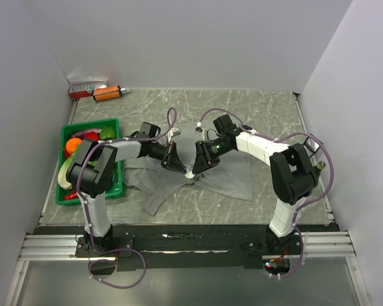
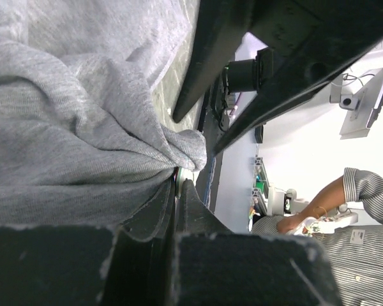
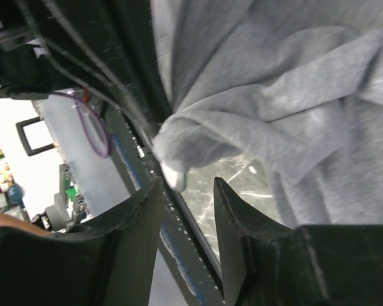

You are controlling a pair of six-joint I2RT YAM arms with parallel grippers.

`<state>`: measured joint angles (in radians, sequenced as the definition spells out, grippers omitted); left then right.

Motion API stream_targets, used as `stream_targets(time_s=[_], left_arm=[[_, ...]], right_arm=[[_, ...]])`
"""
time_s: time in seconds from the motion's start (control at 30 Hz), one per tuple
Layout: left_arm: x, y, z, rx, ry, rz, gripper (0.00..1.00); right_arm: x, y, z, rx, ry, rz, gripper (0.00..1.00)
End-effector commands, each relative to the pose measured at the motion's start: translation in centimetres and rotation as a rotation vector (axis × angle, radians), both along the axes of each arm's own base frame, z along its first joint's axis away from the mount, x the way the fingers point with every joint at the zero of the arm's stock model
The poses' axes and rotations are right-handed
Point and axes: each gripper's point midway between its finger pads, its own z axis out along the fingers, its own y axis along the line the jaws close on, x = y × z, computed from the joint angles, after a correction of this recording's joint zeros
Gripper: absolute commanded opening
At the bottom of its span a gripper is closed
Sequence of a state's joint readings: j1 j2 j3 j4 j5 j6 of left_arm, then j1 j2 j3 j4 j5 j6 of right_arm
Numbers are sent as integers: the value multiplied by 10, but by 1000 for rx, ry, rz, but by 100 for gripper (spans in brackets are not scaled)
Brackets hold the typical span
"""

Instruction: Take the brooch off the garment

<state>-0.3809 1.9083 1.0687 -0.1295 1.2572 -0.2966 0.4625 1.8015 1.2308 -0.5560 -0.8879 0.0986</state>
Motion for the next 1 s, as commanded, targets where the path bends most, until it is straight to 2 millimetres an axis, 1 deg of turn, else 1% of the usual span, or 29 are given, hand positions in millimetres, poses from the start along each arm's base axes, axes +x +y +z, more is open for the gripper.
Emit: stream_targets(time_s=[0.0, 0.03, 0.07, 0.1, 0.13, 0.17, 0.23, 0.27, 0.4, 0.47, 0.53, 0.57, 0.63, 0.67, 0.73, 0.77, 0.83, 0.87, 0.9, 0.93, 0.97], left_arm=[[3, -4, 14, -54, -14, -40, 1], [4, -4, 12, -52, -13, -41, 1], [4, -4, 12, -51, -10, -42, 1], [5, -4, 12, -51, -10, -42, 1], [5, -4, 11, -48, -11, -41, 1], [5, -4, 10, -49, -6, -42, 1], [5, -4, 8, -43, -1, -41, 1], [5, -4, 8, -44, -1, -42, 1], [6, -5, 6, -38, 4, -39, 1], [8, -5, 4, -32, 7, -33, 1], [9, -6, 4, -33, 15, -31, 1], [10, -6, 4, -38, 6, -29, 1], [9, -7, 6, -44, 9, -32, 1], [9, -7, 5, -41, 15, -32, 1], [8, -7, 3, -38, 20, -31, 1], [8, -6, 2, -37, 23, -31, 1], [9, -7, 4, -38, 24, -24, 1], [10, -7, 5, -40, 20, -23, 2], [10, -7, 5, -34, 17, -17, 14], [8, -6, 5, -32, 21, -17, 21], [6, -5, 5, -37, 25, -20, 25]], right_arm=[[7, 5, -3, -10, -13, 8, 45], [6, 8, -1, 8, 4, 4, 45], [6, 9, -1, 22, 18, 6, 43], [5, 15, 5, 67, 26, 21, 41], [4, 17, 7, 83, 41, 25, 38], [3, 19, 9, 98, 50, 30, 31], [1, 20, 10, 114, 63, 38, 27], [1, 20, 10, 118, 64, 42, 22], [-1, 20, 11, 134, 73, 51, 14], [-3, 23, 15, 164, 80, 63, 15], [-6, 24, 14, 168, 97, 64, 20], [-5, 24, 12, 158, 94, 60, 24], [-4, 25, 10, 161, 100, 61, 23], [-5, 26, 10, 167, 103, 65, 20], [-4, 28, 10, 179, 111, 70, 18], [-5, 30, 10, 188, 111, 78, 14], [-4, 30, 10, 187, 105, 82, 0], [-2, 30, 11, 196, 91, 84, 0], [-4, 30, 13, 206, 88, 94, 0], [-5, 30, 15, 211, 81, 98, 0], [-4, 29, 17, 223, 69, 97, 0]])
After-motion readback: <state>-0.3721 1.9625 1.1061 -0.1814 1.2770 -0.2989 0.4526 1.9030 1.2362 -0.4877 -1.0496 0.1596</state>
